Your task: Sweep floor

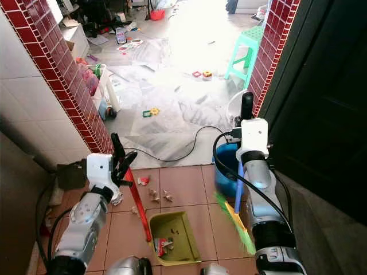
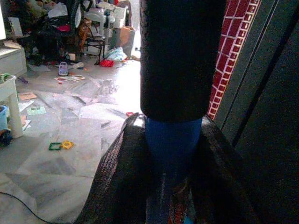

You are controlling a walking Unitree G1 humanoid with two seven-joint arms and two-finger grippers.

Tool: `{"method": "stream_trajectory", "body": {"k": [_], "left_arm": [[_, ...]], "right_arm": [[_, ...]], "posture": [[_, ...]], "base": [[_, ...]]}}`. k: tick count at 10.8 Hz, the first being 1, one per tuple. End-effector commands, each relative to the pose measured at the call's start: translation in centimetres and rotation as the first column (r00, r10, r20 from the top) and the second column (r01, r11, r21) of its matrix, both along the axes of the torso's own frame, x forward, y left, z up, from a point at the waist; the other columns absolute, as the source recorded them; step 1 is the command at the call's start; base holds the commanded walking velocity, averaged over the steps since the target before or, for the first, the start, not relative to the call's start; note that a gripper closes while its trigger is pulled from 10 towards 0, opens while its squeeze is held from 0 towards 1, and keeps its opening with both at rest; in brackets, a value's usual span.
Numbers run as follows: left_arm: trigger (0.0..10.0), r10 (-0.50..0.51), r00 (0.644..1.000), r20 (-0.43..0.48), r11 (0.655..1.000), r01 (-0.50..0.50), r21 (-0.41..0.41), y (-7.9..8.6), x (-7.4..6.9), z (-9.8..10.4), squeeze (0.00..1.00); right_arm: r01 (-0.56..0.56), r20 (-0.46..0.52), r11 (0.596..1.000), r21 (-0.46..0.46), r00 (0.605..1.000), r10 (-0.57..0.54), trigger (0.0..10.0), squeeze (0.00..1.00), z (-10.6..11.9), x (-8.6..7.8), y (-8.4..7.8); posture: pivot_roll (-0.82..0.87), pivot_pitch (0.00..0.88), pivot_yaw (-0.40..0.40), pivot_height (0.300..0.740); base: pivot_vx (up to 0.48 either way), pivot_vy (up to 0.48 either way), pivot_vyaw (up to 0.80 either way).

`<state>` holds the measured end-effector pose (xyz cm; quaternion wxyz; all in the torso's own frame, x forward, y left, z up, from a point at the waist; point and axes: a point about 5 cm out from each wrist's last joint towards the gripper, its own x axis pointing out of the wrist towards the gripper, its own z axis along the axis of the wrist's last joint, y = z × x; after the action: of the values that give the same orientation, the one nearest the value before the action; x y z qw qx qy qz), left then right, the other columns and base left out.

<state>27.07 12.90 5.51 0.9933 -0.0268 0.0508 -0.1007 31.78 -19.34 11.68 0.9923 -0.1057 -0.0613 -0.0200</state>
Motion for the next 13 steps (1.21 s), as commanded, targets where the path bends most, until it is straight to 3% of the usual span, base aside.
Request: {"method": "stream_trajectory", "body": {"k": [1,5,10,13], "left_arm": [[10.0,0.002,1.000,0.025,1.000,-0.001,-0.019,0.19,0.38,0.54,0.00],[10.0,-0.001,1.000,0.027,0.999,0.002,-0.038,0.01,0.32,0.78,0.00],[10.0,0.004,1.000,0.011,0.999,-0.003,-0.052,-0.03,-0.61,0.81,0.00],[10.0,0.000,1.000,0.027,0.999,0.002,-0.051,-0.10,-0.12,1.44,0.00]], "right_arm": [[-0.005,0.042,1.000,-0.001,0.999,0.006,10.0,0.00,0.87,0.31,0.16],[-0.024,0.038,1.000,0.012,0.999,0.024,10.0,0.00,0.75,0.19,0.54],[-0.047,0.019,0.999,0.007,0.999,0.047,10.0,0.00,0.37,-0.51,0.93],[-0.048,0.024,0.999,0.000,0.999,0.048,10.0,0.00,0.81,0.06,0.94]], "posture": [[-0.12,0.000,0.069,0.740],[-0.12,0.000,0.076,0.740],[-0.10,0.000,0.062,0.740],[-0.10,0.000,0.067,0.740]], "base": [[0.000,0.000,0.00],[0.000,0.000,-0.60],[0.000,0.470,0.00],[0.000,0.264,0.00]]}}
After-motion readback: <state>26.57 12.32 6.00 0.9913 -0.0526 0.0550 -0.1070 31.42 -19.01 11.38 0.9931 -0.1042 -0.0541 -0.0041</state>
